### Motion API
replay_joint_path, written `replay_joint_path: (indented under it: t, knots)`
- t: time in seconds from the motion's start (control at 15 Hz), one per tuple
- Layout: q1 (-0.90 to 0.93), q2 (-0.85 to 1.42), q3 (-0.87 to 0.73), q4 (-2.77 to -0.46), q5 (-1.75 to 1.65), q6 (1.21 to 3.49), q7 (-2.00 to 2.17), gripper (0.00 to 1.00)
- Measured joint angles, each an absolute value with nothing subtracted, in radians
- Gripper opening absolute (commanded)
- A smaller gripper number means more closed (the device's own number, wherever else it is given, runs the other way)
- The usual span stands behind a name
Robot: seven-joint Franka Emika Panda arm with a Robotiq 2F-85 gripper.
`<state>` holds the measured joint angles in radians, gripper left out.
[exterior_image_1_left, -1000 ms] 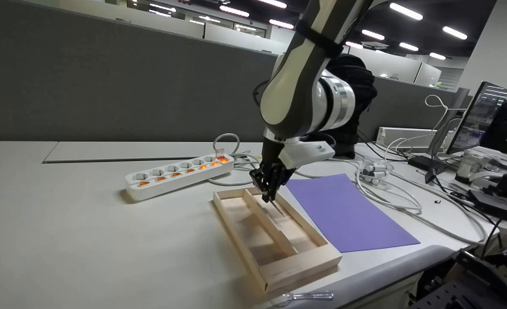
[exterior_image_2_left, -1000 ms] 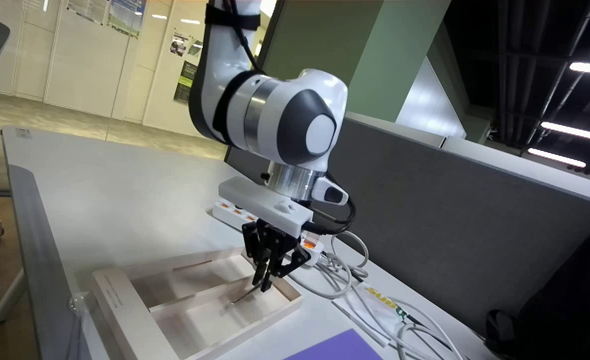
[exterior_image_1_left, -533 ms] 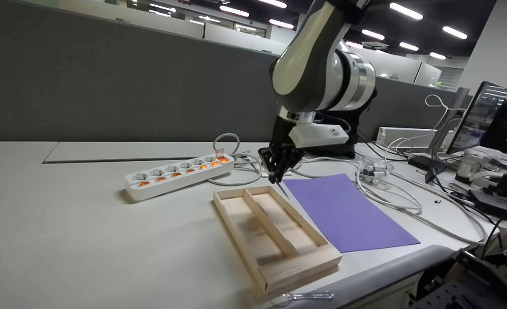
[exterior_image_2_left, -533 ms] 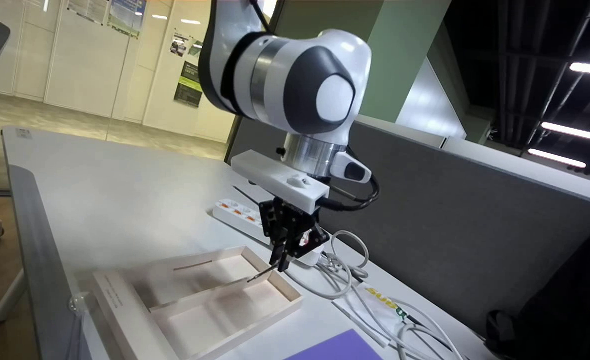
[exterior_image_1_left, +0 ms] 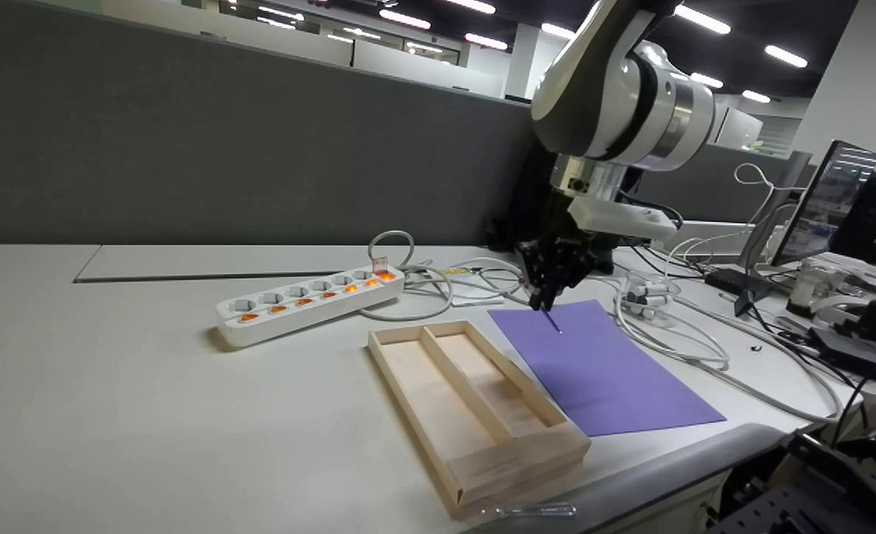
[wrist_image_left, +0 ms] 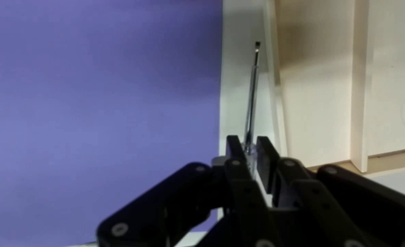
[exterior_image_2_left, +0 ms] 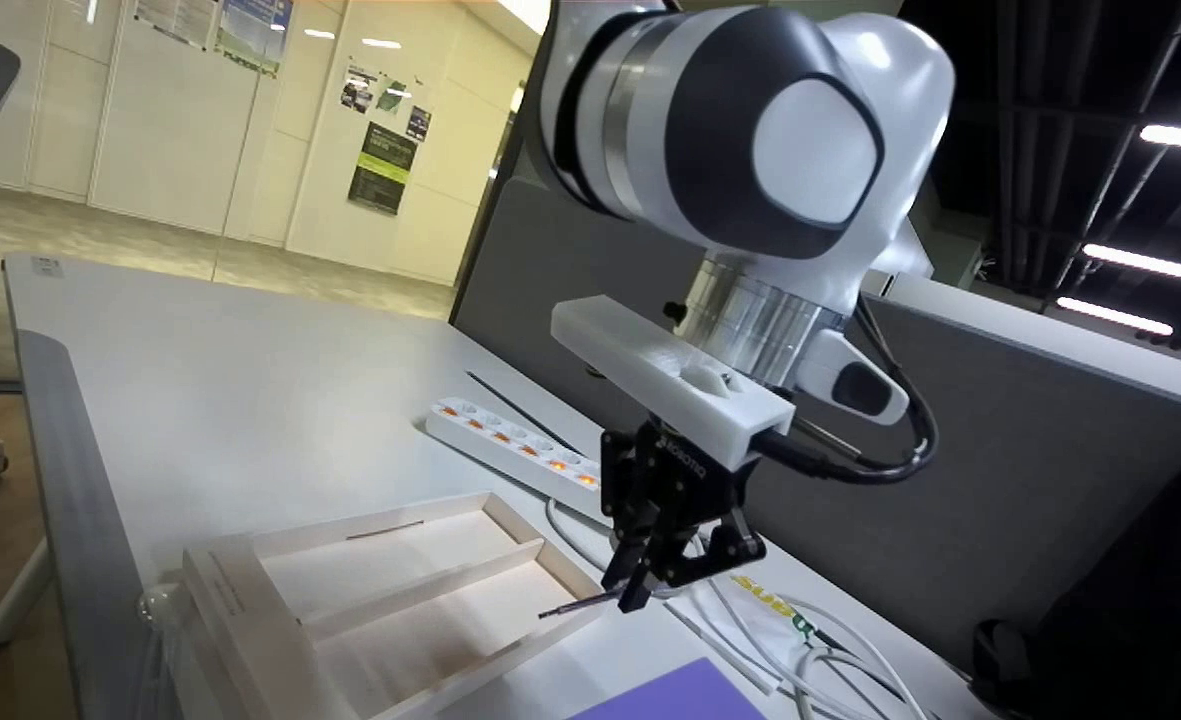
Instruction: Remove the screwdriver from the tray and place it on the table
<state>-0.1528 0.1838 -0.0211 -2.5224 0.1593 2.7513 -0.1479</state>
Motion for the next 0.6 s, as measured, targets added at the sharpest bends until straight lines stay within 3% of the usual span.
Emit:
replay_joint_path:
  t: [0.6]
  knots:
    - [-0.208, 0.305, -0.092, -2.446, 0.177, 2.695, -0.160, 0.04]
